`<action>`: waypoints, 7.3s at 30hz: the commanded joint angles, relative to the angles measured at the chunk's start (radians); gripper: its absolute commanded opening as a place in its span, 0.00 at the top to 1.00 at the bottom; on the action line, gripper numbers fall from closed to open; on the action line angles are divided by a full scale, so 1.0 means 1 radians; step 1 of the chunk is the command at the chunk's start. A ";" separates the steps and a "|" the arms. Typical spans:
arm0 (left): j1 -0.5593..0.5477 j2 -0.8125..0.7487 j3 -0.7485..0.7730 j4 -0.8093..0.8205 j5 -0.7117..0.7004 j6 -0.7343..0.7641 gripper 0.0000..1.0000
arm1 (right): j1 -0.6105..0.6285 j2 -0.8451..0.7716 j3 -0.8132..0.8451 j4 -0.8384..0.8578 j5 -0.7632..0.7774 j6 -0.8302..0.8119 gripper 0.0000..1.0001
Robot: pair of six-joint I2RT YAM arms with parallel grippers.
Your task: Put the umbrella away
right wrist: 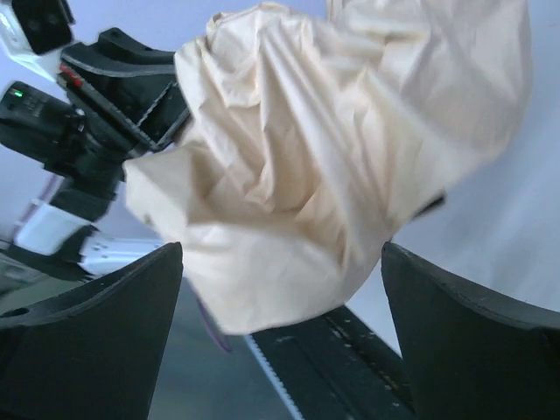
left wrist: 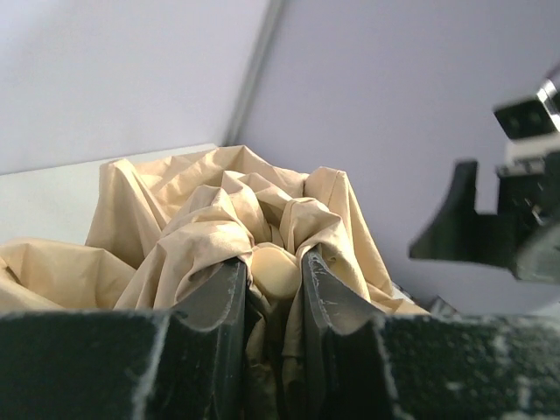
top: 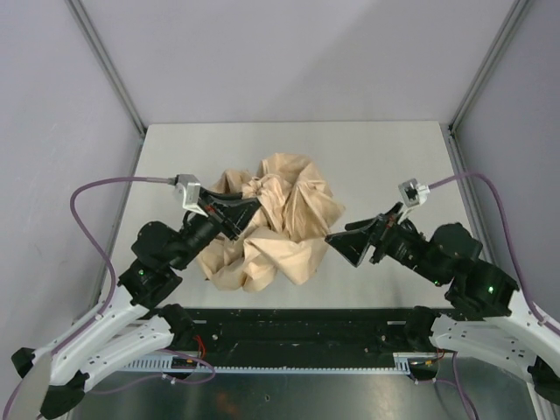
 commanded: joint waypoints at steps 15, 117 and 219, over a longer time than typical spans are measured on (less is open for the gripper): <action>-0.004 0.000 0.018 0.099 -0.434 -0.149 1.00 | 0.291 0.150 -0.461 0.989 0.161 0.151 0.21; -0.002 -0.001 -0.144 0.517 -0.263 -0.115 1.00 | 0.572 0.327 -0.285 0.794 -0.008 -0.010 0.26; 0.006 -0.014 -0.011 0.068 -0.020 -0.145 1.00 | 0.542 0.395 0.391 -0.122 0.185 -0.314 0.07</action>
